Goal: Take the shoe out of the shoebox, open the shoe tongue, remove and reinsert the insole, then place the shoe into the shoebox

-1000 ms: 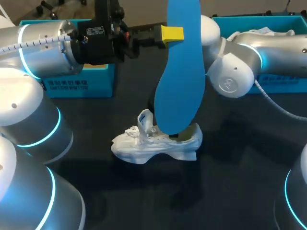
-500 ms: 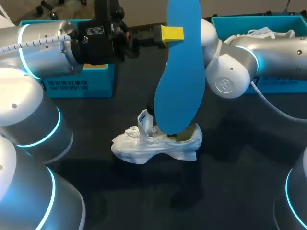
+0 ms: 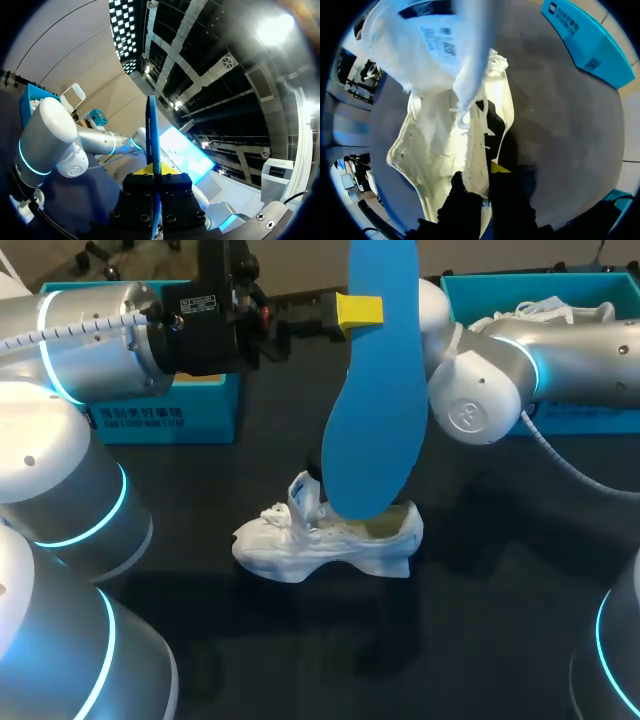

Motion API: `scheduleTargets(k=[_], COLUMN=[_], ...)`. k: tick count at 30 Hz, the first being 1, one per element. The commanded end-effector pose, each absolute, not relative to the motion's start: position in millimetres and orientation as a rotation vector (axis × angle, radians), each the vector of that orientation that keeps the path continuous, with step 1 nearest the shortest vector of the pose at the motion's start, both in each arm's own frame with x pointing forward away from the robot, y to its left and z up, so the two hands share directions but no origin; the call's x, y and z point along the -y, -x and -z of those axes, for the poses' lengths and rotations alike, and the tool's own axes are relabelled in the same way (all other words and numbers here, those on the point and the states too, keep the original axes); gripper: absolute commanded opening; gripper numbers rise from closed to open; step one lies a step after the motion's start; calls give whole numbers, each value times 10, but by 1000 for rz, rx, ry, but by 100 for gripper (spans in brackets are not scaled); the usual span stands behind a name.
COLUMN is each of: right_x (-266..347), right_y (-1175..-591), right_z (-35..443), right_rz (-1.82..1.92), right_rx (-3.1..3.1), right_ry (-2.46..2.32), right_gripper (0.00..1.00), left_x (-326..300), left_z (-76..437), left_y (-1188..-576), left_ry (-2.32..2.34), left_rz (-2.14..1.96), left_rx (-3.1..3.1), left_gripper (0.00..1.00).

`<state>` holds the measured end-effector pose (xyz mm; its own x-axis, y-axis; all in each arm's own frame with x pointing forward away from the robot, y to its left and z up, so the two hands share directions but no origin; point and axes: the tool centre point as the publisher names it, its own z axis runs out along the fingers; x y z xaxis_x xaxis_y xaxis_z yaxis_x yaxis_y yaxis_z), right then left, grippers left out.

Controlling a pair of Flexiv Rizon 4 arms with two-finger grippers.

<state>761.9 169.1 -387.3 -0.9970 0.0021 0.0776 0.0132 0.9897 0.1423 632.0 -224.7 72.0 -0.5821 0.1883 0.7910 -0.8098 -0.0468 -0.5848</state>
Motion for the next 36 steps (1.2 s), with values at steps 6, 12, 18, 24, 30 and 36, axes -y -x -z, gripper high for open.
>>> scheduleTargets(k=[6,12,18,24,30,36], right_x=[-1604,-1538,-1451,-1405,-1439,-1439], right_y=[-7562,-7506,-7392,-7282,-7271,-7271], right_z=[3730,3653,3618,3543,3483,3483], right_rz=[229,302,376,437,534,534], right_rx=[2927,2811,2735,2685,2740,2740], right_ry=[343,592,853,1104,1119,1119], right_gripper=[0,0,0,0,0,0], left_x=[2255,2255,2255,2255,2255,2255], left_z=[-711,-711,-711,-711,-711,-711], left_y=[-6310,-6310,-6310,-6310,-6310,-6310], left_ry=[-687,-687,-687,-687,-687,-687], left_rz=[-1724,-1724,-1724,-1724,-1724,-1724], left_rx=[1494,1494,1494,1494,1494,1494], left_gripper=[0,0,0,0,0,0])
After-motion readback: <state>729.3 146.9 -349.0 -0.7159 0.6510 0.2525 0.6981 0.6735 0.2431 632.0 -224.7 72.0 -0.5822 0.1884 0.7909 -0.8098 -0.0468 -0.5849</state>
